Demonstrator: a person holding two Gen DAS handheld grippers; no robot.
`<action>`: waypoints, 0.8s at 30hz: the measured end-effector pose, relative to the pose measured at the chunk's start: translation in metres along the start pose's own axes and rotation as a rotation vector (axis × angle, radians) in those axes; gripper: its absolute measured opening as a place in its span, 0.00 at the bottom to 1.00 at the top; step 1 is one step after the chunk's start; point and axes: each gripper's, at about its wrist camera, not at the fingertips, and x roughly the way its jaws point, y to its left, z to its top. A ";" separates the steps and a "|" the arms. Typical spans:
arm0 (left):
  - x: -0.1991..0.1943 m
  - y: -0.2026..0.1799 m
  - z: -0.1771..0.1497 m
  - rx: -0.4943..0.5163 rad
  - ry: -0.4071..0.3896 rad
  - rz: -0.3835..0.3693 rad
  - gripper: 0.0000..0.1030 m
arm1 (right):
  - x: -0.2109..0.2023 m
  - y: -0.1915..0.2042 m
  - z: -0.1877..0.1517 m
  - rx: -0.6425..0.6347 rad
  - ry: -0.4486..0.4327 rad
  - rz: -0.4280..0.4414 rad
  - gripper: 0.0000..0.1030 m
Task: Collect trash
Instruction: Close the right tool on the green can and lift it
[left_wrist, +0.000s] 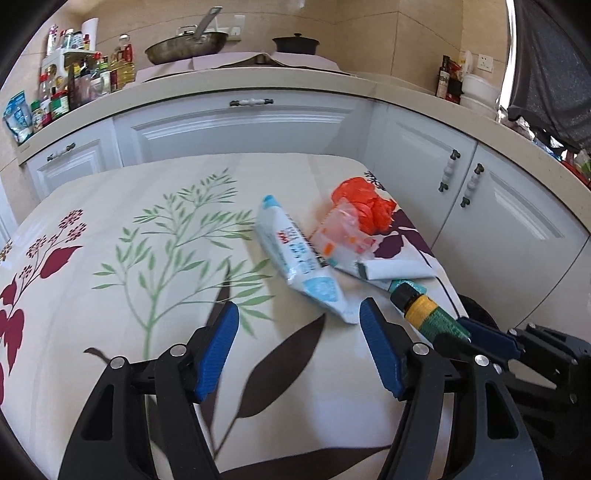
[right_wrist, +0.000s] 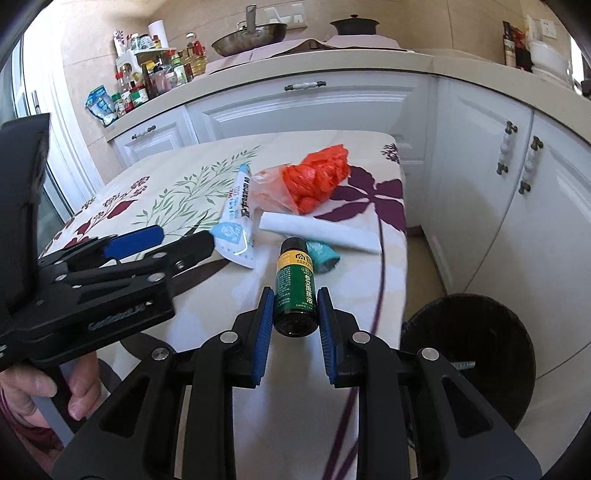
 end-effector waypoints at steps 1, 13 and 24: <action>0.002 -0.002 0.001 0.000 0.002 0.000 0.64 | -0.001 -0.003 -0.001 0.006 -0.003 0.002 0.23; 0.028 -0.013 -0.001 -0.022 0.099 -0.046 0.22 | -0.008 -0.020 -0.010 0.054 -0.022 0.025 0.23; 0.014 -0.002 -0.004 -0.038 0.065 -0.035 0.04 | -0.014 -0.018 -0.014 0.060 -0.033 0.015 0.23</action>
